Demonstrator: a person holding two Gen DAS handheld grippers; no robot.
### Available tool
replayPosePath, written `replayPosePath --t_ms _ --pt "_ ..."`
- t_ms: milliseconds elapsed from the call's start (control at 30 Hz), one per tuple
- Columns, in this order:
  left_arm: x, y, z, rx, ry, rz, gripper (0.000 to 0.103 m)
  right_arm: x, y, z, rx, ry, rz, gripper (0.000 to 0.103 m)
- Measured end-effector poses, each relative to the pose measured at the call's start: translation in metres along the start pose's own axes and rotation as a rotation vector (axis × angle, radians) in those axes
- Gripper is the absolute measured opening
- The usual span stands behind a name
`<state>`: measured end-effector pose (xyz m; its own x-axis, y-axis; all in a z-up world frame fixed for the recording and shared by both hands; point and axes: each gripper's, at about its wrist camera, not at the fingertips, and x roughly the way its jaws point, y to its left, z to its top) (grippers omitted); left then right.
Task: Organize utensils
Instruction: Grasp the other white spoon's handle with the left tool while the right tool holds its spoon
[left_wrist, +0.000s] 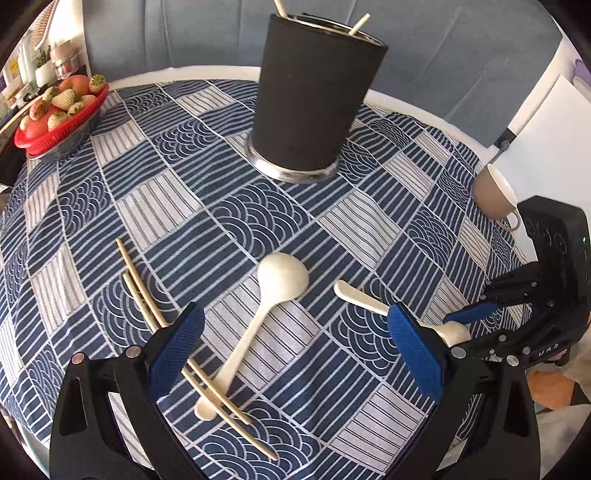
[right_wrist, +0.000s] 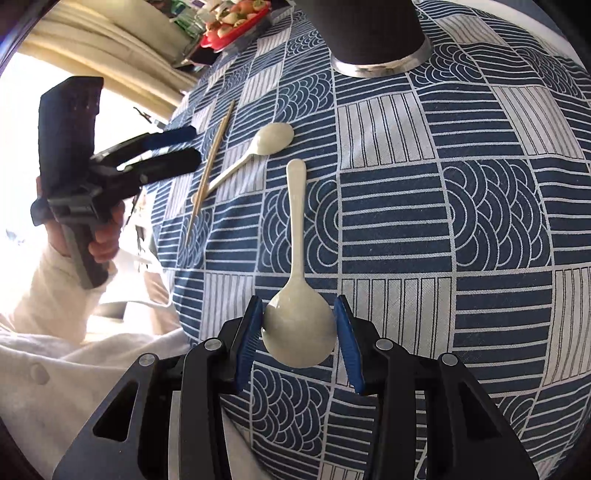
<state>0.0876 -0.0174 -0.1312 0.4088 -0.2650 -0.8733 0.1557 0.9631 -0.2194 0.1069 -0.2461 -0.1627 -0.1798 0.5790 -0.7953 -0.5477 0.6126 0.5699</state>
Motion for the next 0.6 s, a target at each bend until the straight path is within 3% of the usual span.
replayPosePath --t_ms 300,600 --pt "0.039 -0.022 -0.005 -0.147 0.126 -0.199 0.096 -0.008 -0.001 0.008 -0.019 -0.019 0.047 0.037" --pt "0.061 -0.029 0.003 -0.264 0.152 -0.301 0.081 -0.006 -0.003 0.001 -0.026 -0.065 0.094 0.037"
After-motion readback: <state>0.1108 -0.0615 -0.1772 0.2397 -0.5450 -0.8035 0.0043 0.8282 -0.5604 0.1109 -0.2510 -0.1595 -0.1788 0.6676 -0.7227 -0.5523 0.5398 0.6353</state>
